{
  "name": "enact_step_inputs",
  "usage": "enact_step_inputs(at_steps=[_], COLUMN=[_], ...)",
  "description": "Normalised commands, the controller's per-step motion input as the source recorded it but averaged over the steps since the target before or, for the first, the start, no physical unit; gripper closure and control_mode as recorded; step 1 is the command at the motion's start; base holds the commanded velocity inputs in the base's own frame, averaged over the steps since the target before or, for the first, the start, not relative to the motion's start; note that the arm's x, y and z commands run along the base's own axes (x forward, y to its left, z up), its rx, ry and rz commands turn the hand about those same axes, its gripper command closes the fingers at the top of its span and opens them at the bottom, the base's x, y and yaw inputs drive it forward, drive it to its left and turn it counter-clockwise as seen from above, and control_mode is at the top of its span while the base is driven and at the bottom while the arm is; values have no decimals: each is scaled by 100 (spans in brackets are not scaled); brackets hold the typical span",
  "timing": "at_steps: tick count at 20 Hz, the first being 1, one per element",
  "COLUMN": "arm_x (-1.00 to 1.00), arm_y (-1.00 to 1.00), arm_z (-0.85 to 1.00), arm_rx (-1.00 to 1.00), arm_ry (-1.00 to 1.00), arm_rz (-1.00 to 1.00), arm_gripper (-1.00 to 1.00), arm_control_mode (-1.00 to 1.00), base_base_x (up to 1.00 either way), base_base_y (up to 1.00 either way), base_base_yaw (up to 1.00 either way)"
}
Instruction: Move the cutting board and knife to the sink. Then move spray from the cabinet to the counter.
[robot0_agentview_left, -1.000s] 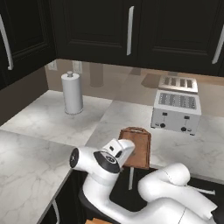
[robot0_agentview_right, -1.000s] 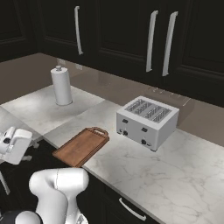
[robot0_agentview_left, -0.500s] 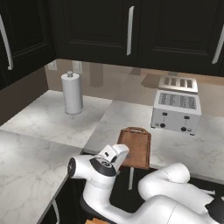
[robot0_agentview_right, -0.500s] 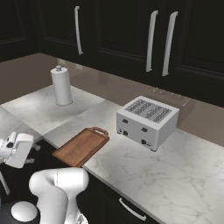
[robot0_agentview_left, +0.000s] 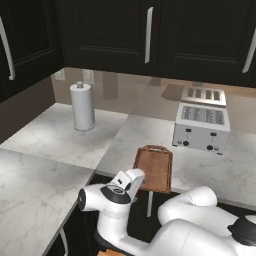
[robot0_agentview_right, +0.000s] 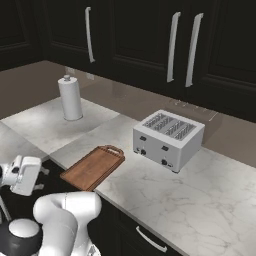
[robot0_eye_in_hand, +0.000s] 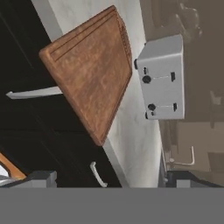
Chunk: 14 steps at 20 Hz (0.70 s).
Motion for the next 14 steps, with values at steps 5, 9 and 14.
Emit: enact_step_inputs(at_steps=[5,9,14], arm_x=[12,19,5], arm_y=[0,0,0], arm_z=[-14,-14,-11], arm_rx=[-7,-6,-1], arm_ry=[0,0,0], arm_rz=[0,0,1], arm_gripper=[-100,-100,-100], arm_control_mode=[-100,-100,-100], base_base_x=[0,0,0], base_base_y=[0,0,0], base_base_yaw=[0,0,0])
